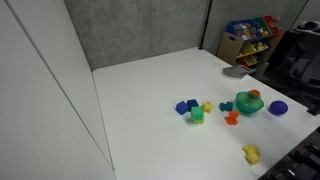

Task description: Put the orange toy in the bowl

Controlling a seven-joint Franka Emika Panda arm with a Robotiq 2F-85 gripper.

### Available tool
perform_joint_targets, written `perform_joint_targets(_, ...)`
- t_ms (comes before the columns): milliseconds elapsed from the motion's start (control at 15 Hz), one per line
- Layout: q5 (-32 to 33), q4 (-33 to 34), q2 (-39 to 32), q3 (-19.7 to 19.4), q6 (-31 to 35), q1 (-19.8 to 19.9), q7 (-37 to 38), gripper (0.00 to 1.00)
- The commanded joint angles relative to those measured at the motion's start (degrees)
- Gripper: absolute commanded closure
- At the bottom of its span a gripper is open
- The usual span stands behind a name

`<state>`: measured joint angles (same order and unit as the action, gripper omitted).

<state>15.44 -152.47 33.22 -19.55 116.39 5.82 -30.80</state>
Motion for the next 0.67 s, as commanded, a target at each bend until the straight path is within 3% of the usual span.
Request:
perform_joint_targets(0, -1.9, 0.5, -7.5, 2.3, 7.4, -1.4, 2.1, 0.00)
perform_joint_targets(600, -12.9, 7.5, -32.2, 8.0, 22.6, -3.2, 7.8, 0.00)
